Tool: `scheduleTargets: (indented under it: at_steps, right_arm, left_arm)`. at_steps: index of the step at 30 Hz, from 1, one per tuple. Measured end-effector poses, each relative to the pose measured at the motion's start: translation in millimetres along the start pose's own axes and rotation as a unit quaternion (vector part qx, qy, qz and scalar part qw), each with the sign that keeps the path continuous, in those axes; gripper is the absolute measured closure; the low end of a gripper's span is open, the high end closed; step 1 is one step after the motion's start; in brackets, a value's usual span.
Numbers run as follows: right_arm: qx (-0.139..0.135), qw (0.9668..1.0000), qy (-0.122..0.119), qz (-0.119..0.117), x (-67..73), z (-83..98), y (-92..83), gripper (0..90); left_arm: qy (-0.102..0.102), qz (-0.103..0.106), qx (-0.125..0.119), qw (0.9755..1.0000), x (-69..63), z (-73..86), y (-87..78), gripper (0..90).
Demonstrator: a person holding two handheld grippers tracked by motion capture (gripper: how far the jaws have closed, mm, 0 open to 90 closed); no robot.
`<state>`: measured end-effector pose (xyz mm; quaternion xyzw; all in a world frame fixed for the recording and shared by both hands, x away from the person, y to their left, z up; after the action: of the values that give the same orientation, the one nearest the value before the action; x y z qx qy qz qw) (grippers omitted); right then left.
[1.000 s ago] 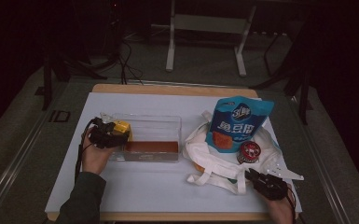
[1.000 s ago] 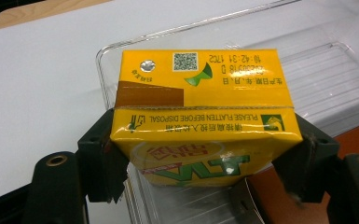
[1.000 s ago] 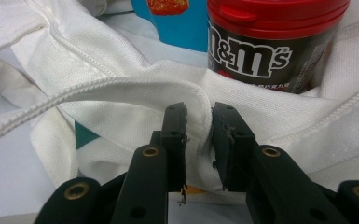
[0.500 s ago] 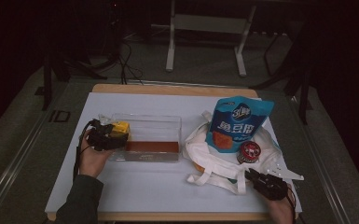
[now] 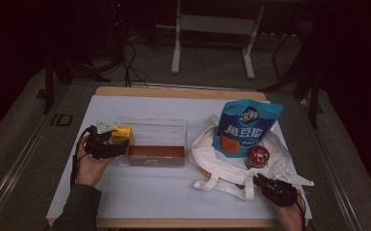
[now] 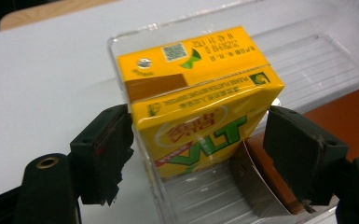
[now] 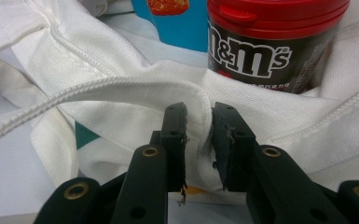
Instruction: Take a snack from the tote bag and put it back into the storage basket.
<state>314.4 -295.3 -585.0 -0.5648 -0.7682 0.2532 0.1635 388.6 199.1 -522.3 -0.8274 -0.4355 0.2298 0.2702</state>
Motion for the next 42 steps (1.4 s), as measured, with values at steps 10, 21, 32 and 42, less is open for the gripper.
scheduleTargets:
  at_steps: [10,21,32,42]
  right_arm:
    - [0.000,1.0000,0.000,0.000,0.0,0.0,0.0,74.5]
    - [0.000,1.0000,0.000,0.000,0.2,0.0,-0.1,74.3]
    - [0.000,1.0000,0.000,0.001,0.2,0.0,-0.1,74.2]
    - [0.001,1.0000,-0.001,0.003,0.5,0.0,-0.1,74.2]
  left_arm:
    - [0.017,0.010,-0.017,0.9997,-5.0,-5.1,-9.9,19.3]
    - [0.029,0.024,-0.022,0.9990,-11.8,-11.5,-13.5,15.4]
    - [0.053,0.032,-0.040,0.9973,-23.5,-21.7,-23.0,14.7]
    - [0.077,0.045,-0.047,0.9949,-40.2,-28.3,-23.8,18.1]
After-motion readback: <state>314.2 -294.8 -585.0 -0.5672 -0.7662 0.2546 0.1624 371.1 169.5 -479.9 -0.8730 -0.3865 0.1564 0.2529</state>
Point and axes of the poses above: each handheld gripper's, and its own axes: y roughly forward along the jaws, z roughly out of its underside, x roughly to its left, the point moved 9 cm from there along y, roughly forward along the jaws, and after that the axes turned 15 degrees about z, right-handed, at the moved point
